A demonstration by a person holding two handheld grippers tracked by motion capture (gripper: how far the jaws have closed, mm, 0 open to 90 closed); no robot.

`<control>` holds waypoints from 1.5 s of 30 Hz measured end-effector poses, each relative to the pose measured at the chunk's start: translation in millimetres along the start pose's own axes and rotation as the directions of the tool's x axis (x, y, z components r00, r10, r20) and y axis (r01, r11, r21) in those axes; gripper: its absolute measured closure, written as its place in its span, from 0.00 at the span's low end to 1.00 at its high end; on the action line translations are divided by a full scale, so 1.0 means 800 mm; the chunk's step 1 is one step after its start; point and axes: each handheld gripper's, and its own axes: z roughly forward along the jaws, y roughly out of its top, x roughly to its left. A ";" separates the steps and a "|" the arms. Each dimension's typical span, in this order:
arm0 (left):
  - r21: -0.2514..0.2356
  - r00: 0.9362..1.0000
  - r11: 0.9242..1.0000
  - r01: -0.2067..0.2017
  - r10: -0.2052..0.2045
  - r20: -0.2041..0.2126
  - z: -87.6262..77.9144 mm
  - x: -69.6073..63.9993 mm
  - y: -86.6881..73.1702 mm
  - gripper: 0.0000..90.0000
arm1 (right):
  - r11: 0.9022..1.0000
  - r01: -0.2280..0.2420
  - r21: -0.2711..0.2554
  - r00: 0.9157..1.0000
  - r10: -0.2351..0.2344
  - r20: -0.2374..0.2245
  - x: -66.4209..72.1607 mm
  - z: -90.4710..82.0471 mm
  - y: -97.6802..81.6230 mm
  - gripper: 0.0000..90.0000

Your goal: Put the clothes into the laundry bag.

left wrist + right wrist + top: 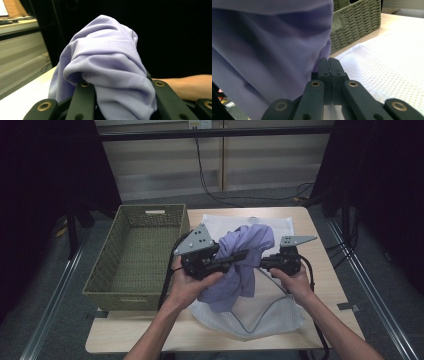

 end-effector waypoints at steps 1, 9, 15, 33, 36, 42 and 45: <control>0.002 1.000 1.000 -0.007 0.007 0.007 -0.002 -0.005 0.003 0.77 | 1.000 0.000 0.004 1.000 0.000 0.001 0.000 0.002 -0.001 1.00; -0.038 0.999 0.999 -0.022 0.024 0.049 -0.006 -0.028 0.018 0.77 | 1.000 -0.007 0.018 1.000 0.007 0.003 -0.001 0.004 -0.005 1.00; -0.064 0.996 0.997 -0.048 0.053 0.070 -0.007 -0.028 0.016 0.77 | 1.000 -0.005 0.021 1.000 0.005 -0.001 -0.001 0.005 -0.005 1.00; 0.091 0.993 0.995 0.044 -0.054 0.105 0.032 0.005 -0.054 0.77 | 1.000 -0.008 0.029 1.000 0.009 -0.016 -0.002 0.006 -0.006 1.00; 0.125 0.995 0.992 0.034 -0.046 0.091 0.030 0.001 -0.068 0.77 | 1.000 -0.004 0.031 1.000 0.004 -0.015 -0.001 0.007 -0.007 1.00; 0.163 0.993 0.985 0.059 -0.075 0.094 0.031 0.004 -0.092 0.77 | 1.000 -0.006 0.031 1.000 0.006 -0.010 -0.002 0.007 -0.007 1.00; 0.185 0.995 0.981 0.053 -0.069 0.079 0.033 0.003 -0.098 0.77 | 0.999 -0.007 0.033 1.000 0.007 -0.014 -0.002 0.007 -0.008 1.00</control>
